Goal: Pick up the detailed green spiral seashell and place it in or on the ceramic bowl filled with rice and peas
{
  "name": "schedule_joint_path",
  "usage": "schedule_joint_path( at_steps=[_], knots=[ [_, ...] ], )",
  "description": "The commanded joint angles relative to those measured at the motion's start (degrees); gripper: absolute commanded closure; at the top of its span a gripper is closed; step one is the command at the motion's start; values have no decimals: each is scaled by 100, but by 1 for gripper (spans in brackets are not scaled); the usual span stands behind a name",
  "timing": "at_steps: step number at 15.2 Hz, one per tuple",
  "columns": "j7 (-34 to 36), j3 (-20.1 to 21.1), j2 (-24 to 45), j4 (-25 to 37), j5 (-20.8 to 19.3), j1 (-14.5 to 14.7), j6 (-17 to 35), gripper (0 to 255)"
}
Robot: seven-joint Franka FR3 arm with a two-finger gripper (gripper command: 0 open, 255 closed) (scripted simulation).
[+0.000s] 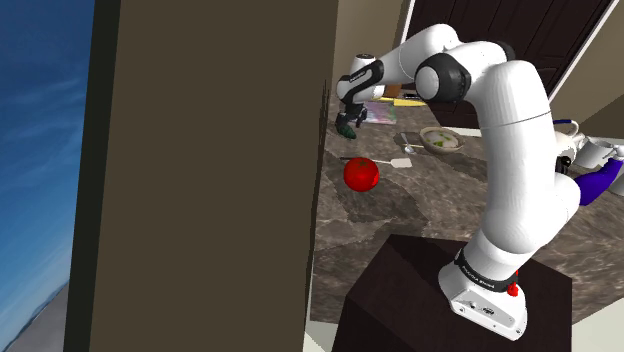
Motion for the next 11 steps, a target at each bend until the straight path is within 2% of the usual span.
schedule_joint_path(
  at_steps=[1,11],
  knots=[
    [-3,20,119,48,25,-16,78,0],
    [-19,47,271,97,56,-44,180,0]
  ],
)
